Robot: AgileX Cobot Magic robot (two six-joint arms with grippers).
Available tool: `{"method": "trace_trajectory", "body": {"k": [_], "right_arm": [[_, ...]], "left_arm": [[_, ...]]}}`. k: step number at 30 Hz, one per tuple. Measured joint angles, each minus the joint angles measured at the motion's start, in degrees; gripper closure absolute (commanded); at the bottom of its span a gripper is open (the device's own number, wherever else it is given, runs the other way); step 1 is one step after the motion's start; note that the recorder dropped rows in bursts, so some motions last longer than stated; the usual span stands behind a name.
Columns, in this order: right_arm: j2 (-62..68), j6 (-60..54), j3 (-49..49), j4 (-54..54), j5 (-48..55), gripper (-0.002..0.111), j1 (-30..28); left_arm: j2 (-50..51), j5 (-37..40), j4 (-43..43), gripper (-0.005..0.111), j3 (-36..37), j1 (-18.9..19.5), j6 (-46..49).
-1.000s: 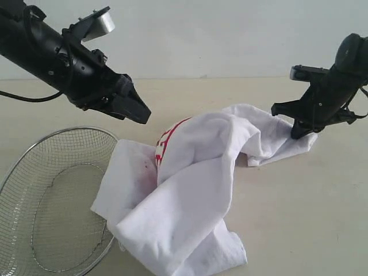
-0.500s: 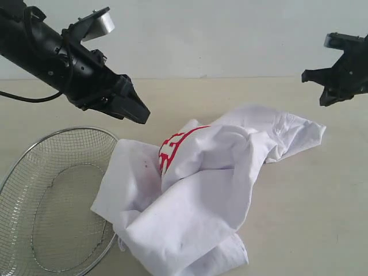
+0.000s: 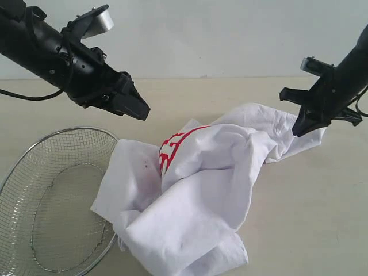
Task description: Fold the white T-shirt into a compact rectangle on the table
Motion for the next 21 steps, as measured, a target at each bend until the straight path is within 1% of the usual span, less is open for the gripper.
{"method": "trace_trajectory", "body": {"k": [5, 13, 16, 21], "right_arm": [[0.1, 0.7, 2.6, -3.8, -4.1, 0.108, 0.0], [1.4, 2.2, 2.6, -6.4, -6.5, 0.108, 0.0], [1.4, 4.4, 2.5, -9.2, -7.6, 0.108, 0.1], [1.4, 9.6, 2.2, -18.0, -9.9, 0.108, 0.5]], "left_arm": [[0.0, 0.0, 0.0, 0.049, 0.0, 0.0, 0.0], [0.0, 0.0, -0.3, 0.049, 0.0, 0.0, -0.2], [0.0, 0.1, -0.9, 0.049, 0.0, 0.0, -0.4], [0.0, 0.1, -1.3, 0.049, 0.0, 0.0, -0.4]]}}
